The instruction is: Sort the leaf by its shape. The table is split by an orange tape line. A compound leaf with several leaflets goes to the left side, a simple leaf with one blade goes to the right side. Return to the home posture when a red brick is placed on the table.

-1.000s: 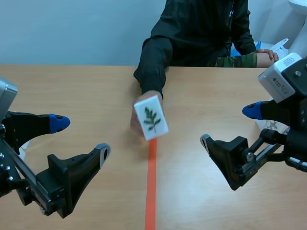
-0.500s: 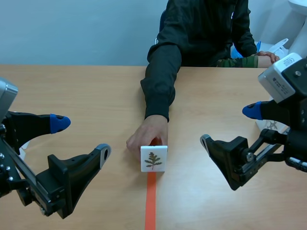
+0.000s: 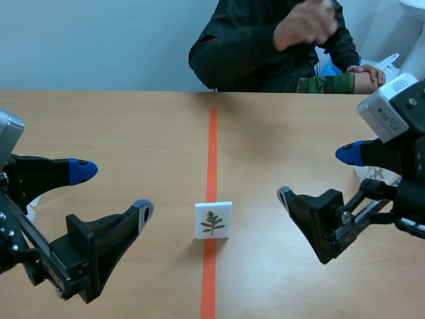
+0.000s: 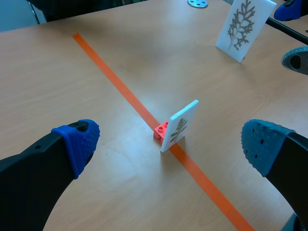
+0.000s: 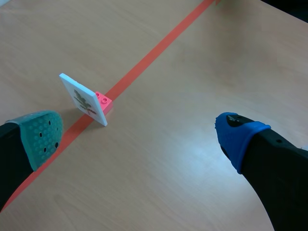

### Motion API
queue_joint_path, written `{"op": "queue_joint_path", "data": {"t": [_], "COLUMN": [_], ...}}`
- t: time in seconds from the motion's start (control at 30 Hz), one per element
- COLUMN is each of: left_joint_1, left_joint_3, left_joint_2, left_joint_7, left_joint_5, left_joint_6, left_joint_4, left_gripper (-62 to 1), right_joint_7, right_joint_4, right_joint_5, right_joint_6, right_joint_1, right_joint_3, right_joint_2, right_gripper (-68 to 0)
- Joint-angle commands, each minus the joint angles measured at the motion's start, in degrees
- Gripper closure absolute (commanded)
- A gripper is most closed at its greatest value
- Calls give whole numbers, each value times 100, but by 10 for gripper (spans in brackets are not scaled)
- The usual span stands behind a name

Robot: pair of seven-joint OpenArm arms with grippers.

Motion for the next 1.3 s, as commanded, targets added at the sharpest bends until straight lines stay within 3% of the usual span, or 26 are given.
{"op": "queue_joint_path", "data": {"t": [0.0, 0.23, 0.5, 0.9, 1.17, 1.27], "left_joint_1": [-31, -31, -31, -31, -31, -31], "left_joint_3": [-42, -42, -42, -42, -42, -42], "left_joint_2": [24, 26, 26, 26, 26, 26], "left_joint_7": [-74, -76, -76, -79, -79, -79], "left_joint_5": [-59, -59, -59, -57, -39, -17], "left_joint_6": [-31, -31, -31, -28, -28, -28], "left_joint_4": [50, 50, 50, 50, 50, 50], "left_gripper": [-623, -623, -623, -623, -623, -623], "right_joint_7": [96, 101, 393, 1709, 2605, 2822], "right_joint_4": [2, -514, -1434, -2953, -4054, -4277], "right_joint_5": [61, 57, -9, -1016, -1788, -2063], "right_joint_6": [20, 76, 415, 501, 468, 341], "right_joint_1": [24, 422, 1279, 2461, 3088, 3204], "right_joint_3": [-46, -474, -1180, -2522, -3300, -3504], "right_joint_2": [20, 22, 20, -13, -382, -505], "right_gripper": [-679, -679, -679, -679, -679, -679]}}
